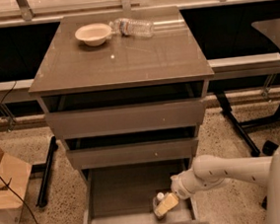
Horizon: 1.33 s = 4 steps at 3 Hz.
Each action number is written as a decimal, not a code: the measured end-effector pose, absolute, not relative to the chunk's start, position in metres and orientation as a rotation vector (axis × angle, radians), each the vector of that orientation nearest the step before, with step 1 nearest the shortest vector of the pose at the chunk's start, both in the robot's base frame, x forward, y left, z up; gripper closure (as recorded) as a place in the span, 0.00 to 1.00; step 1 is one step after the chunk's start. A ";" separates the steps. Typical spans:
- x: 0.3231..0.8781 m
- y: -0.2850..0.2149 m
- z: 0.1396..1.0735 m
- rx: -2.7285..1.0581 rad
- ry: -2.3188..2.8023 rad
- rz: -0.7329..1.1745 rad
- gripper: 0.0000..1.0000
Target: Pick blue plastic bottle from bottom drawer and place on counter
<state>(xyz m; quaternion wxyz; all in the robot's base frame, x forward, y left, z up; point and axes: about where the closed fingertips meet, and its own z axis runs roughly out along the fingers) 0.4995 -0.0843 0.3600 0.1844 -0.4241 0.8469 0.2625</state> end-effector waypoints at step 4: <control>0.514 -0.075 0.228 -0.992 2.329 0.984 0.18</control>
Offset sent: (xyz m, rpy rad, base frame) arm 0.0098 0.0037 -0.1145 0.1388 0.0572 -0.0731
